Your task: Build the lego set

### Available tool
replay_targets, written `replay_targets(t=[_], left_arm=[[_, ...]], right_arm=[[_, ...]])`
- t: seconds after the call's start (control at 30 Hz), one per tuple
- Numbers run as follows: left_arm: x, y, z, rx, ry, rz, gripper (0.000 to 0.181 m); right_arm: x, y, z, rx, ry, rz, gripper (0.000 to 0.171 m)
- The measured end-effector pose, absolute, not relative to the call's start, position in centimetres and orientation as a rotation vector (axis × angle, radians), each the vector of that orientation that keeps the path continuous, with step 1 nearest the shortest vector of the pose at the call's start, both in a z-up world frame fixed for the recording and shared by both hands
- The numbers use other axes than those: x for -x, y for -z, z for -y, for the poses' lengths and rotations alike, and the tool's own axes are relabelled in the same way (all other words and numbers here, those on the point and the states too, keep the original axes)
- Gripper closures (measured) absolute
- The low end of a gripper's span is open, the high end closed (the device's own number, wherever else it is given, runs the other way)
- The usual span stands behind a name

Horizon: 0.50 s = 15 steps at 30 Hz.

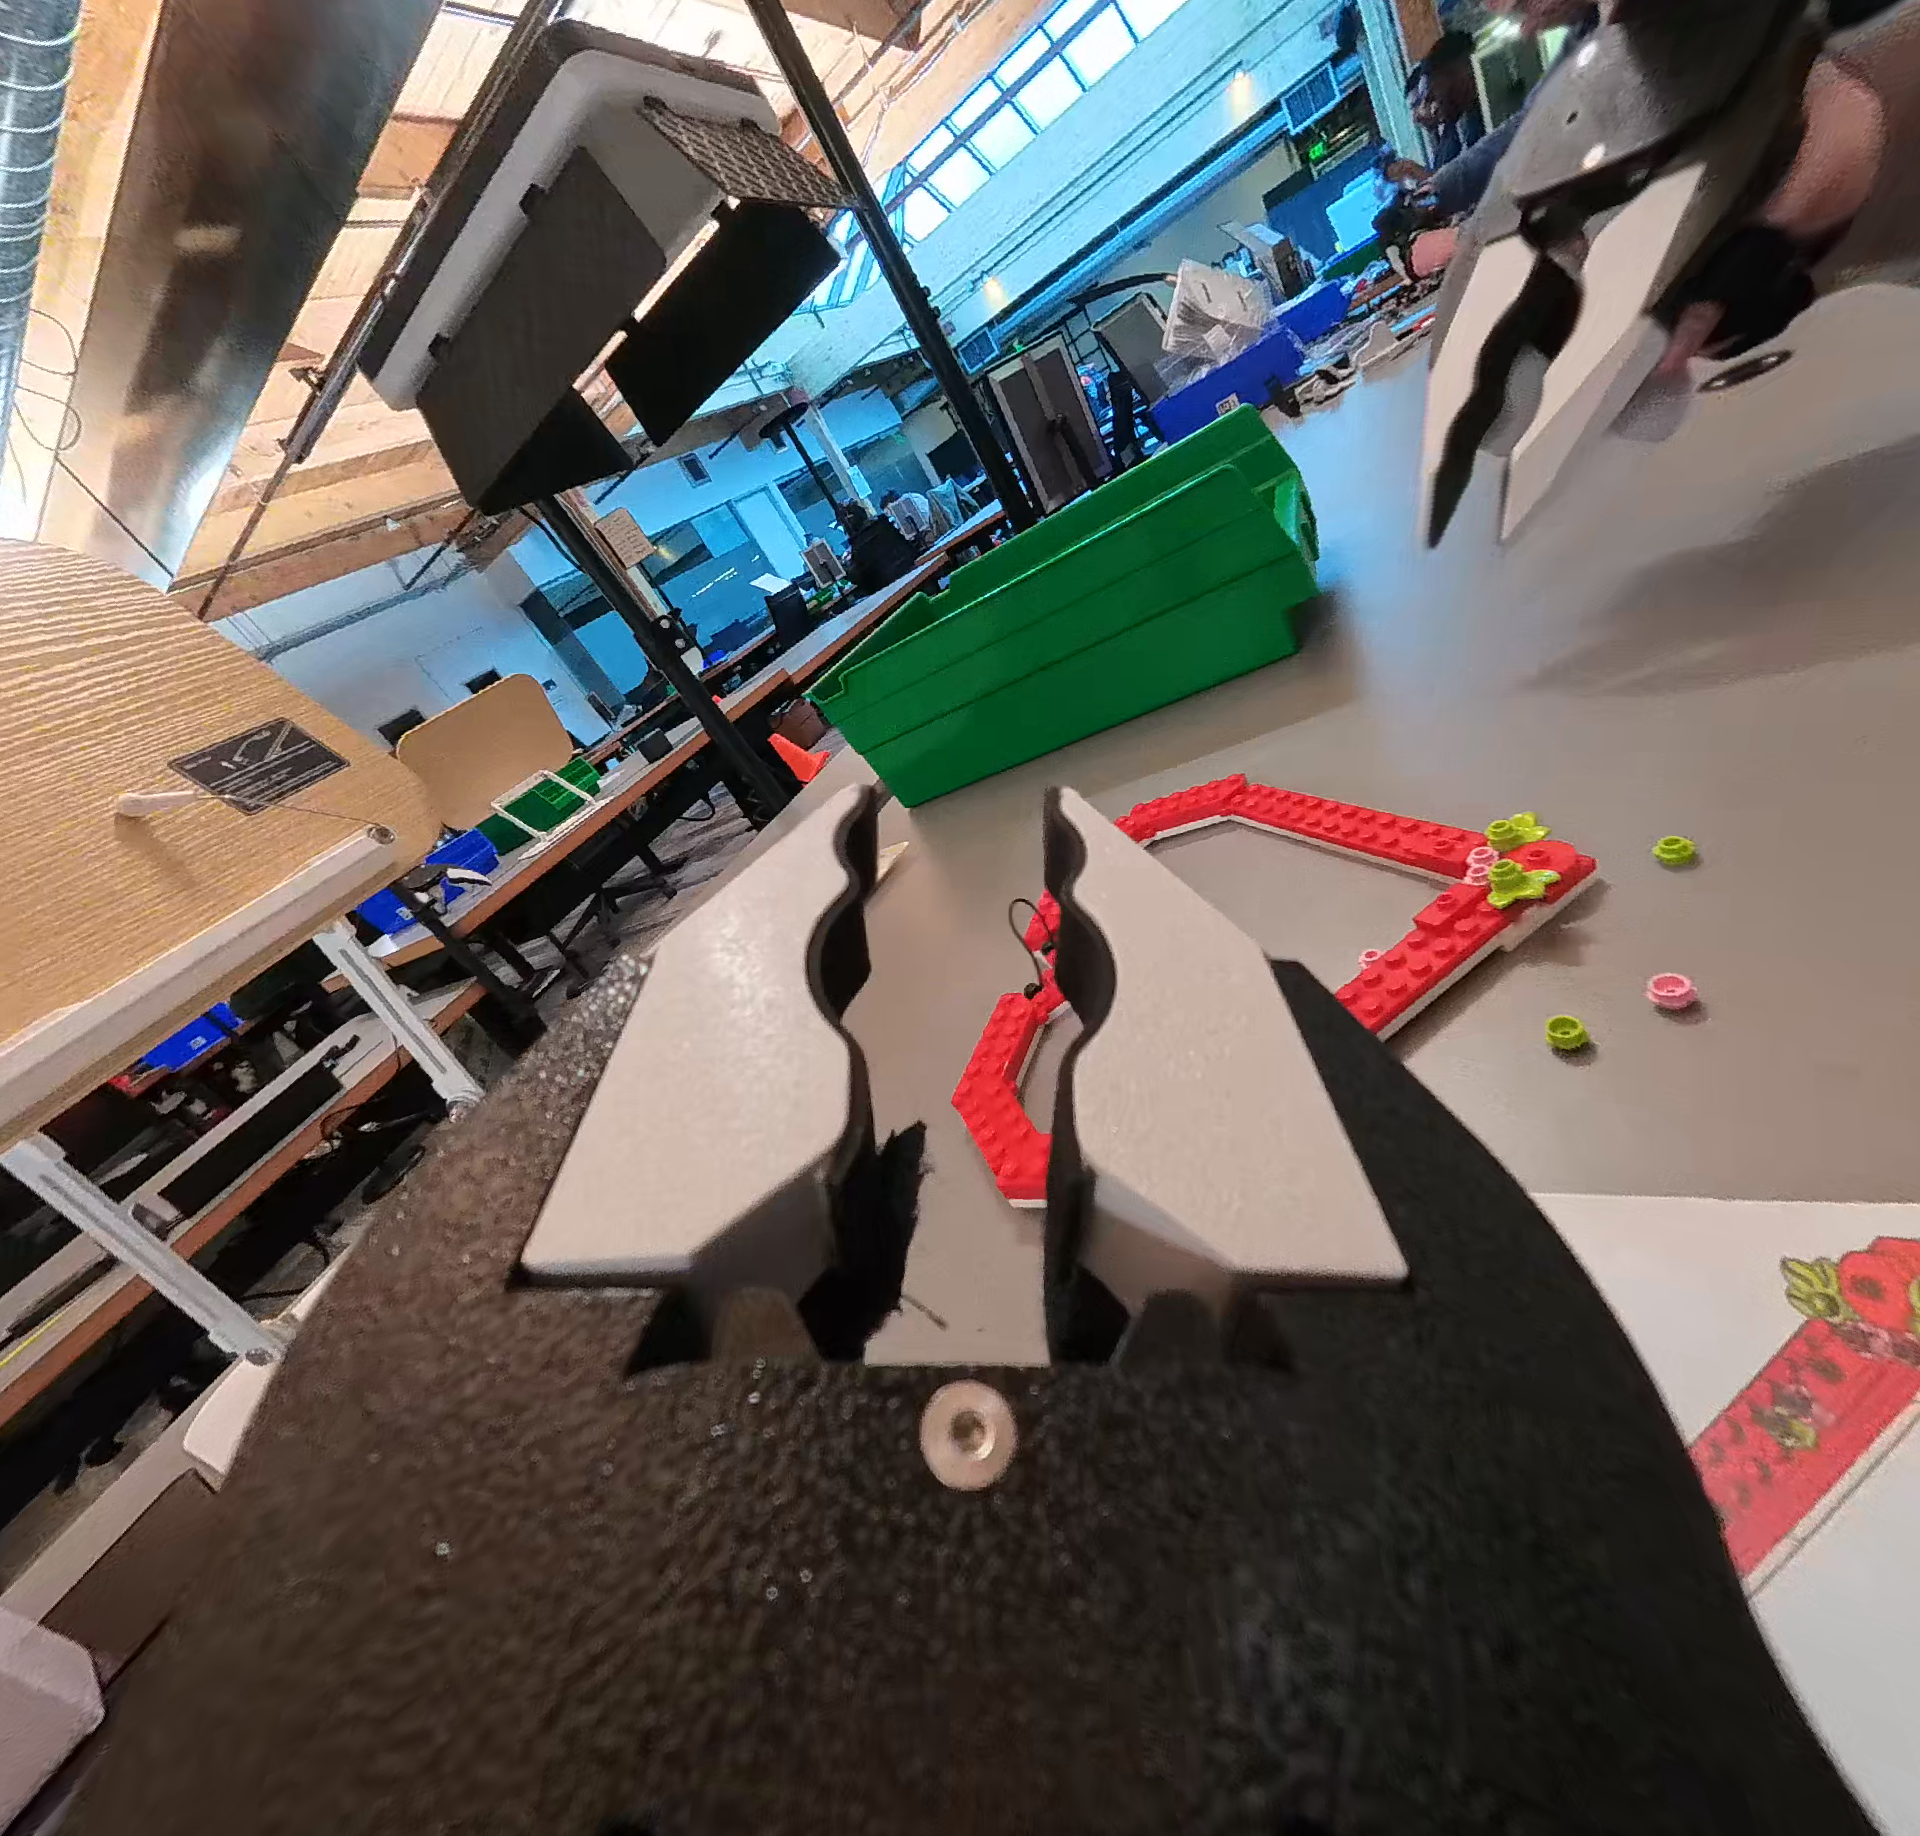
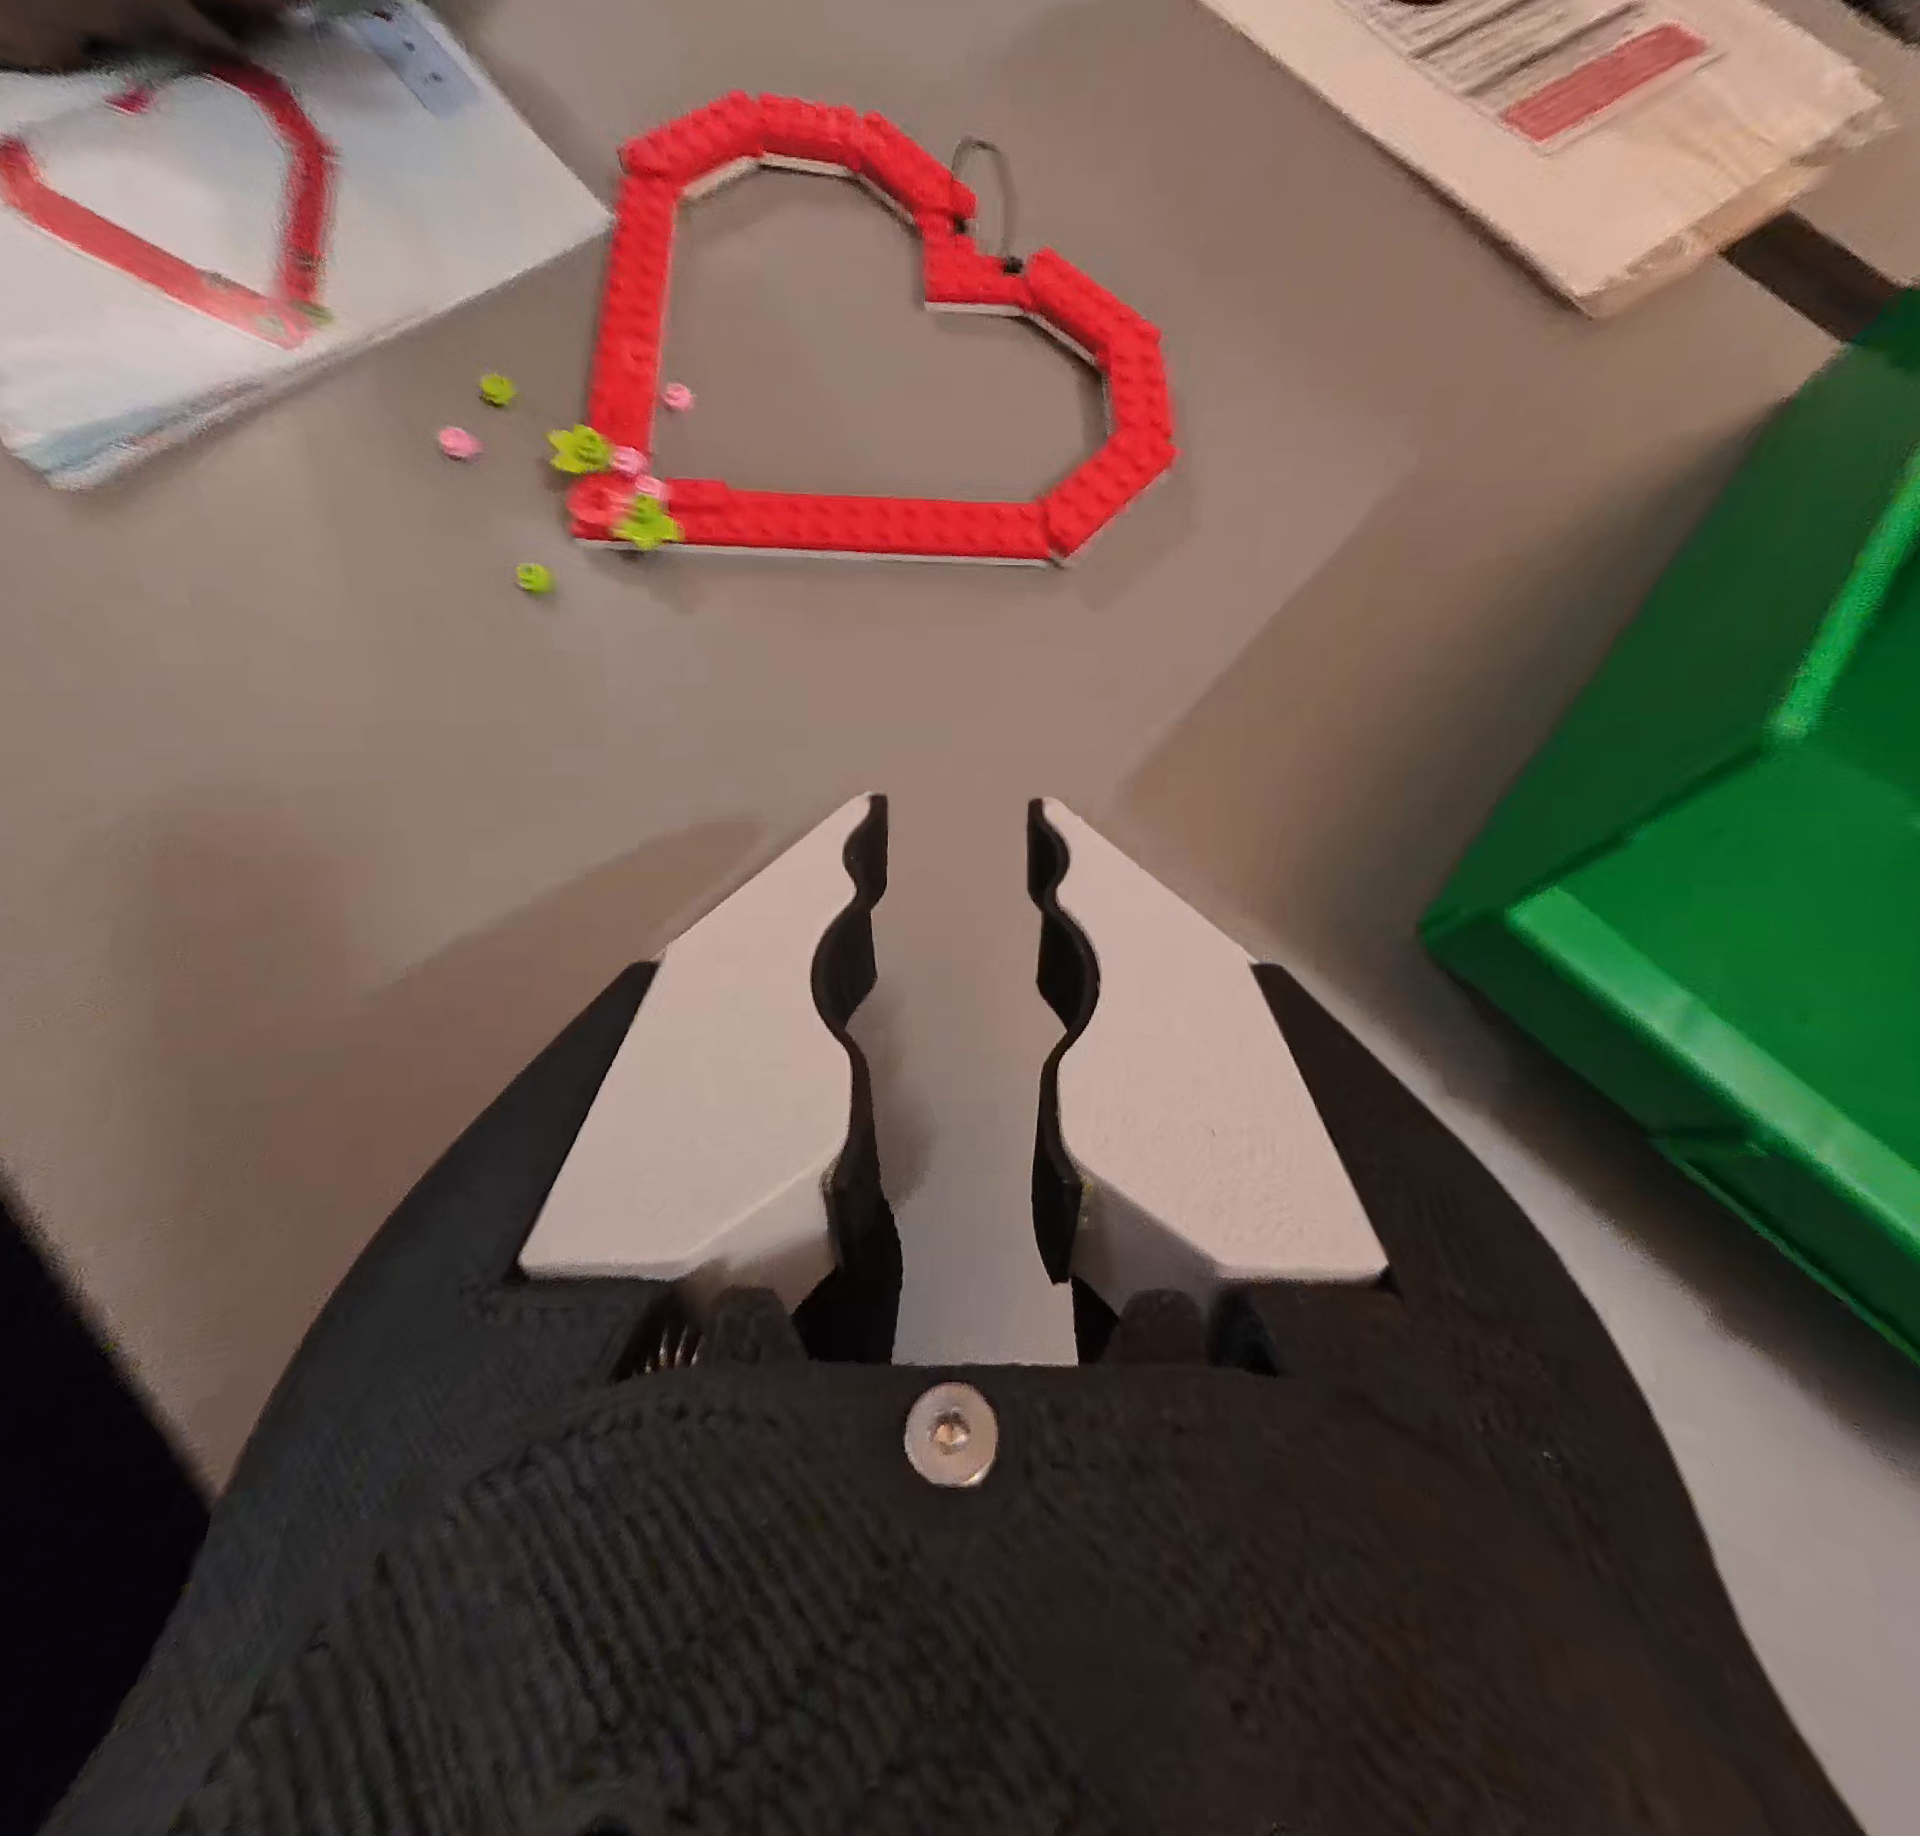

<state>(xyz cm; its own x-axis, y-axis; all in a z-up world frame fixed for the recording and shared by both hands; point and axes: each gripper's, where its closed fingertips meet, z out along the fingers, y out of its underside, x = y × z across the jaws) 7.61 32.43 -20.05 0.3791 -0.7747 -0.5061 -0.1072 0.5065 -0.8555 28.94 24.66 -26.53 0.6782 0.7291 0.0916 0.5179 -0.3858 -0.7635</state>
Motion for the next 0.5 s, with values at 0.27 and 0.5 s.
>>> replay_targets(t=[0.27,0.5], left_arm=[[-8.3,20.7,-31.8,0.943,0.488,-1.185,0.156],[-7.9,20.4,-32.2,0.959,0.517,-1.153,0.157]], right_arm=[[-17.0,27.5,-21.6,1.932,-0.633,1.244,0.152],[-11.5,29.9,-22.0,1.999,-0.688,1.199,0.153]])
